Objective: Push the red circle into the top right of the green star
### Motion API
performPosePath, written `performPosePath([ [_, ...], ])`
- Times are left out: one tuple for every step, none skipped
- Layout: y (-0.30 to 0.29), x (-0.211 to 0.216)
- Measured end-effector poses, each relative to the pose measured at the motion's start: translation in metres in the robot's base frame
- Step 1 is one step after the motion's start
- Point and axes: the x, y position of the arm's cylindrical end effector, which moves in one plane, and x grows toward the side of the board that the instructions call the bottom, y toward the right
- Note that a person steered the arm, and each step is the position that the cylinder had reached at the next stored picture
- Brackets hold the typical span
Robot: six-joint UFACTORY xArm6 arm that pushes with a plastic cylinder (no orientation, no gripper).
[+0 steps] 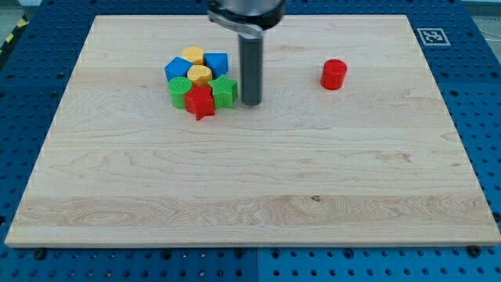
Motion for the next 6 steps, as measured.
performPosePath([
  [0.078,0.004],
  [0.17,0.005],
  [0.221,-0.017],
  [0.211,-0.046],
  [0.16,-0.057],
  [0.093,-0.057],
])
